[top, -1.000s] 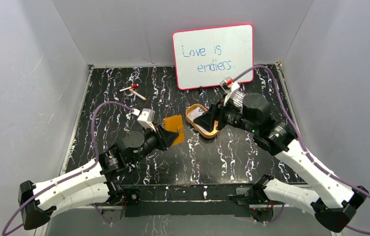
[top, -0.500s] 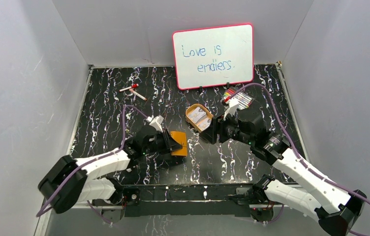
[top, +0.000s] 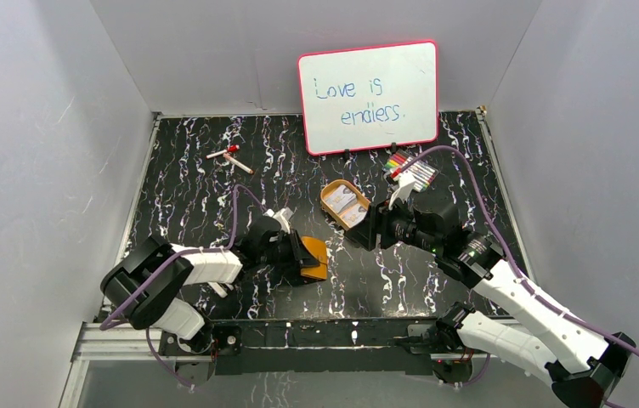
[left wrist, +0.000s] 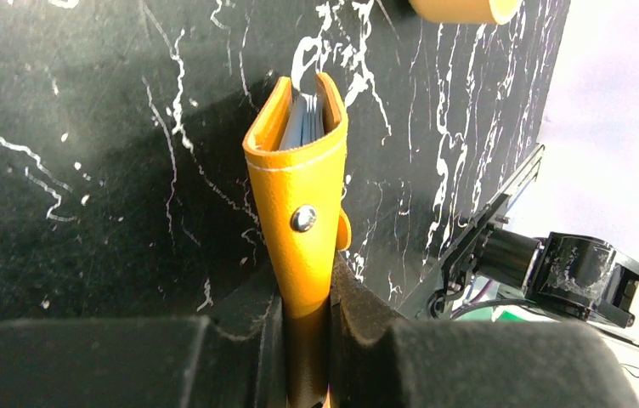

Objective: Put the credit cards into the card holder
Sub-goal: Place the card holder at the center of the board.

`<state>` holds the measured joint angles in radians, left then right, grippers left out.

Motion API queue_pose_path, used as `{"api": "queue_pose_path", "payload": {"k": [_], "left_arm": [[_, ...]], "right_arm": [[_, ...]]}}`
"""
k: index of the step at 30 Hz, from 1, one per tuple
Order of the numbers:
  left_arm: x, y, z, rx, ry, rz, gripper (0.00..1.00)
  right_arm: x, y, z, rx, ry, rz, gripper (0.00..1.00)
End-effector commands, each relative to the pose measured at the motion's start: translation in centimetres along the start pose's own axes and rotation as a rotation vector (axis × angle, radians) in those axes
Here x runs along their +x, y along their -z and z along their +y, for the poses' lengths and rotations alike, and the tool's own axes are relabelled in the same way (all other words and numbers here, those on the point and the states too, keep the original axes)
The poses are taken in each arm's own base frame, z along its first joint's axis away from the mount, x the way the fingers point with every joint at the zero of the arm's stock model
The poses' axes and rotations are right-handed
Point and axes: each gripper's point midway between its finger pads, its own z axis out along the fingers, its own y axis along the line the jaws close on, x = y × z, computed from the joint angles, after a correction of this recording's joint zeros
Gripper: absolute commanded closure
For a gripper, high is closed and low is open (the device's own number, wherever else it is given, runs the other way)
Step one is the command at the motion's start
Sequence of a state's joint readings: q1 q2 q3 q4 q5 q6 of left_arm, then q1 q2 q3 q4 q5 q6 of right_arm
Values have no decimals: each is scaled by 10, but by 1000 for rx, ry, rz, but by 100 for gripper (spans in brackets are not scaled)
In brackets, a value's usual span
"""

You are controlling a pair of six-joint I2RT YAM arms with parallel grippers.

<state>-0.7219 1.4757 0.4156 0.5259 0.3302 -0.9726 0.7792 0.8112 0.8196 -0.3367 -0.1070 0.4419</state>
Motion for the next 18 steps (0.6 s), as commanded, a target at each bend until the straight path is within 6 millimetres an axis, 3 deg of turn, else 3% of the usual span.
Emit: {"api": "queue_pose_path", "payload": {"k": [1,9,14,18], "left_arm": [[-15,-2,-8,-4,-35,-39,90],[-19,14,5,-99,-92,-66,53],[-26,32,16,-206,-111,-107,41],[-38,61,15,-286,-117,-180,38]], "right_arm": [[-16,2,7,-22,4,-64,38],[-15,2,7,-22,4,-63,38],[-17,2,5,-10,9,-64,38],[-19,4,3,5,19,-64,38]]}}
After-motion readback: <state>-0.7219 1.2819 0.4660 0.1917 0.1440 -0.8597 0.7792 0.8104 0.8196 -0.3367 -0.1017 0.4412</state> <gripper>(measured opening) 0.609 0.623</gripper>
